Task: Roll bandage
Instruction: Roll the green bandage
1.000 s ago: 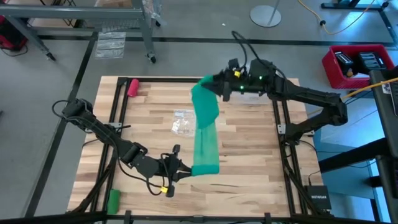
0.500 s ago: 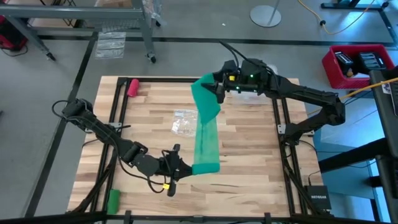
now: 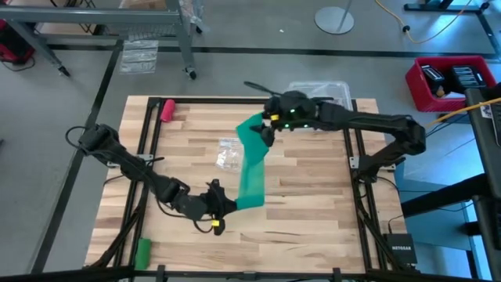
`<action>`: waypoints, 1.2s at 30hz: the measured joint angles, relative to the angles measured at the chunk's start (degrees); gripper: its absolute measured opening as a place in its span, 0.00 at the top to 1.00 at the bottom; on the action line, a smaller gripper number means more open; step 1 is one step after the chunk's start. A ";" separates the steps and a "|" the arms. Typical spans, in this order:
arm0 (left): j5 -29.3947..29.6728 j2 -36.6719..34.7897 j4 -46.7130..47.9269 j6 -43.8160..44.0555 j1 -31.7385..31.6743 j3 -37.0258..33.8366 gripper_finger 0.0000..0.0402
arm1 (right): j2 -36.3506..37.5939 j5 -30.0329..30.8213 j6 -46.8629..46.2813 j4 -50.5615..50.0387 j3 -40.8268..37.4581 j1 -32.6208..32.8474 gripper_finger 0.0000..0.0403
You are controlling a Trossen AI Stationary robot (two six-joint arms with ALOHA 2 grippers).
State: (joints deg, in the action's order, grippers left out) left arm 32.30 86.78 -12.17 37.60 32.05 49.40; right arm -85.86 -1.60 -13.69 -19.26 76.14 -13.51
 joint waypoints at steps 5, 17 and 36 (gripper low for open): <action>-1.46 0.00 -10.30 5.34 -0.65 -7.43 0.97 | -5.58 -9.28 -5.60 0.94 -1.62 -0.10 0.36; -1.23 -0.02 -10.83 3.72 -1.09 -7.75 0.97 | -6.98 -11.89 -2.47 -14.42 0.99 -0.05 0.36; -2.26 -10.30 -18.58 -19.63 0.11 0.05 0.97 | 12.93 9.97 10.29 -22.05 1.58 22.59 0.36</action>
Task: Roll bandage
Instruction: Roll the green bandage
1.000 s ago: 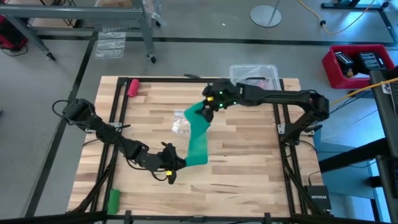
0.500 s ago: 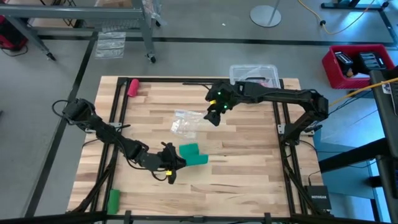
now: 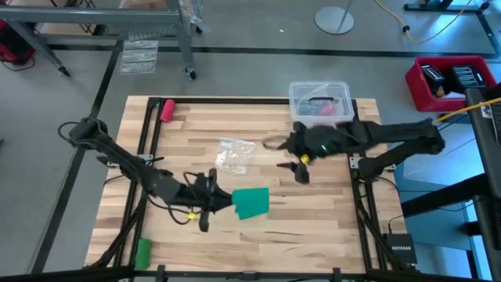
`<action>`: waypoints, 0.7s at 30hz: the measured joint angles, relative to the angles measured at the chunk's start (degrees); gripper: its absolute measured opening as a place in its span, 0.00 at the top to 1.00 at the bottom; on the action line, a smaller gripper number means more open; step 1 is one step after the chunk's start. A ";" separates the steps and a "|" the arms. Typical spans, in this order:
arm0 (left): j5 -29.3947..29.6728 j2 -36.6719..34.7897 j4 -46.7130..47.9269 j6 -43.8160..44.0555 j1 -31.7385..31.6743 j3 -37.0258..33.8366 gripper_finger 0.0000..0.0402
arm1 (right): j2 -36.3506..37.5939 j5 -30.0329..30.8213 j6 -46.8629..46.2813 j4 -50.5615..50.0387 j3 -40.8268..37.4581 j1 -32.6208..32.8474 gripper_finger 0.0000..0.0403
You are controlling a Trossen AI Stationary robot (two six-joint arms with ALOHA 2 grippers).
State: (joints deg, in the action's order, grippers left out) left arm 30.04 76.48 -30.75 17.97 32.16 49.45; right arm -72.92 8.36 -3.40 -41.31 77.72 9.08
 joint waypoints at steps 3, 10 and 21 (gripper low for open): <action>-0.31 -1.85 0.17 -2.70 0.26 0.81 0.96 | 3.36 5.99 1.80 8.06 -5.76 5.07 0.36; -1.36 -4.97 0.16 -4.76 0.42 1.01 0.96 | 4.13 6.70 3.50 31.58 -20.17 9.94 0.36; -1.31 -8.60 0.07 -8.01 0.23 1.01 0.96 | 2.51 0.33 -3.62 33.04 -25.00 11.34 0.36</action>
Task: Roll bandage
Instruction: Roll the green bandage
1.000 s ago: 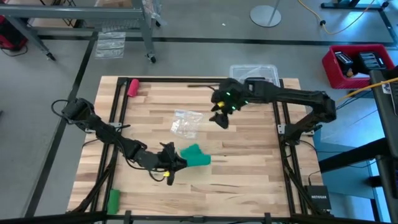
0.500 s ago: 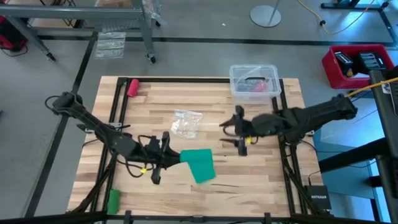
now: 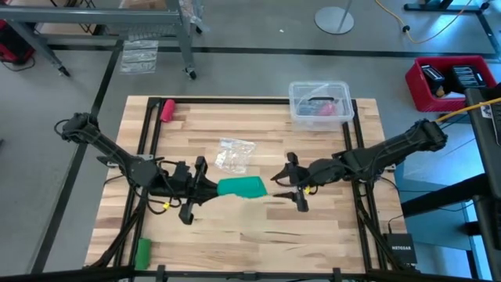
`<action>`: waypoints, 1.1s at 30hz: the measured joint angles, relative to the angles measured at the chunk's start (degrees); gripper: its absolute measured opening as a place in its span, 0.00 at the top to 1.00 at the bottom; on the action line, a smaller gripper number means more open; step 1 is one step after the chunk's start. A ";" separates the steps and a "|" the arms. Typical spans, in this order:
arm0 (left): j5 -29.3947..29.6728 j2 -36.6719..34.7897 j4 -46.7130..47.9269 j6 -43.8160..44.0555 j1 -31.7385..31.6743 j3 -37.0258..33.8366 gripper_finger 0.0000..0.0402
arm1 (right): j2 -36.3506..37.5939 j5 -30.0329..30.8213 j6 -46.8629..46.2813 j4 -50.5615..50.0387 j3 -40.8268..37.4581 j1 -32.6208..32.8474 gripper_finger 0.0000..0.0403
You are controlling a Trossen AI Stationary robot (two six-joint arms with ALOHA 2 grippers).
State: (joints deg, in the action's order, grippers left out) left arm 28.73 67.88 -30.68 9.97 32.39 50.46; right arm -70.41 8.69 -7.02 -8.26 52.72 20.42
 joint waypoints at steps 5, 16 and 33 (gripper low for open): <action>-0.01 0.02 0.11 -0.16 -0.84 0.00 0.96 | -0.75 6.83 -0.26 2.33 -2.12 1.54 0.36; 0.00 0.04 -0.09 -1.12 -1.21 0.00 0.97 | -9.45 5.01 3.85 16.54 -4.10 -0.63 0.36; 0.00 0.07 -2.60 -4.47 -1.43 0.00 0.96 | -15.43 7.12 6.02 24.35 -4.09 -0.96 0.54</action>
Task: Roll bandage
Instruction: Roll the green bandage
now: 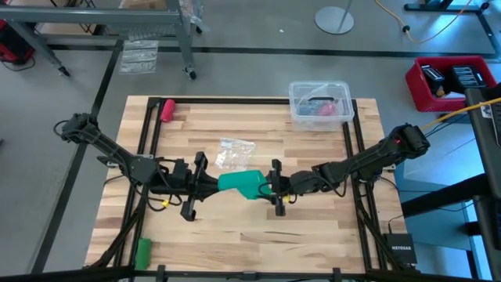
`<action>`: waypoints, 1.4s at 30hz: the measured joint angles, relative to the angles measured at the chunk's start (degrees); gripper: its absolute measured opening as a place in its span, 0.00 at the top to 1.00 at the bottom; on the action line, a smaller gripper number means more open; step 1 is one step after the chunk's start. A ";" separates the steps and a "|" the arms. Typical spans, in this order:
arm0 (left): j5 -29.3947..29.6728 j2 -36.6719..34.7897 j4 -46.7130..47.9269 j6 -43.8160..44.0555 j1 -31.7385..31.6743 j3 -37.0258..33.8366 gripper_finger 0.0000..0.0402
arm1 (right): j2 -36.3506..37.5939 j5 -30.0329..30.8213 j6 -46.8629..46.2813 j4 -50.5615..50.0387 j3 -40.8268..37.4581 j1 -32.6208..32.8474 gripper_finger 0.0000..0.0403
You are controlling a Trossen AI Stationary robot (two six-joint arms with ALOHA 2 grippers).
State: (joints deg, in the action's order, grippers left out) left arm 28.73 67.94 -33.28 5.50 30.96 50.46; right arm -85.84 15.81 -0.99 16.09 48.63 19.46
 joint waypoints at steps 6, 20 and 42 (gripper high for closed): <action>0.02 0.00 -0.57 -2.31 0.00 0.00 0.96 | 0.00 -1.10 2.02 -1.35 0.01 0.31 0.96; 10.08 -4.63 -0.29 -18.93 -0.69 0.00 0.97 | 0.20 2.65 -2.27 -2.28 1.39 12.34 0.99; 19.37 -3.28 18.10 -21.10 -7.42 0.00 0.97 | 0.22 2.69 4.34 -10.53 22.52 23.32 1.00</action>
State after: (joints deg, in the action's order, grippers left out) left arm 48.10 64.66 -15.18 -15.60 23.54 50.46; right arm -85.62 18.50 3.34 5.56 71.15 42.78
